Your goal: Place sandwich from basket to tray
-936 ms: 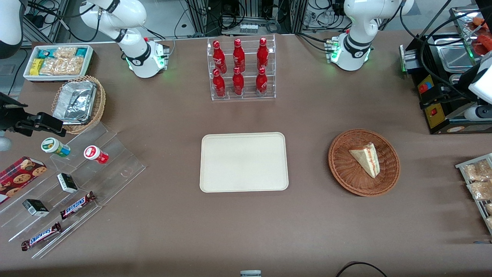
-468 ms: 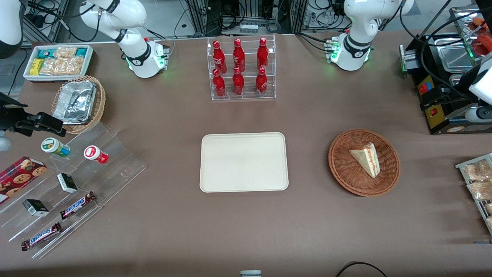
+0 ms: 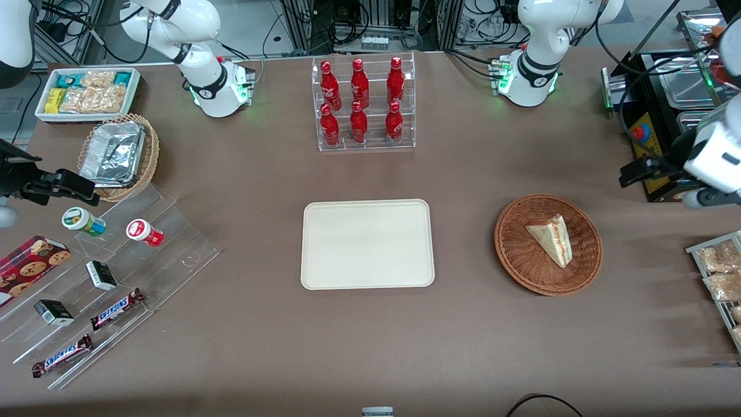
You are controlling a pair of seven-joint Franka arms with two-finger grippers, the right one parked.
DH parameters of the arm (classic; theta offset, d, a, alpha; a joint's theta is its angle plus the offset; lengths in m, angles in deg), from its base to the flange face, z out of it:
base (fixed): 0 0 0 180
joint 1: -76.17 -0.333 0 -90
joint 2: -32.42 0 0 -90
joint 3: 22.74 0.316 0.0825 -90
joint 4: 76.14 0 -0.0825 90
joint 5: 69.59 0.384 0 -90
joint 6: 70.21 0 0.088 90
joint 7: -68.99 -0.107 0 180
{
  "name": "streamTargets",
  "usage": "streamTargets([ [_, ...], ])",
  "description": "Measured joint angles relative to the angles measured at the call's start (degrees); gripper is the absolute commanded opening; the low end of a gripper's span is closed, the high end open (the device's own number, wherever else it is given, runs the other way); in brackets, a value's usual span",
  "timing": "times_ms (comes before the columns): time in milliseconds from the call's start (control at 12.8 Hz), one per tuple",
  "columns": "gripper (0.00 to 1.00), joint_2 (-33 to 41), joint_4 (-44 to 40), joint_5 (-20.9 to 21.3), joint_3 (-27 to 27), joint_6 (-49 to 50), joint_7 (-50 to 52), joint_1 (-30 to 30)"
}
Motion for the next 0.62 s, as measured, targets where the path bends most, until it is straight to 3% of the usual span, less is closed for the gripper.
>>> streamTargets([
  [624,1.00,0.04,18.83,0.58,-1.96,-23.42,10.09,2.56],
])
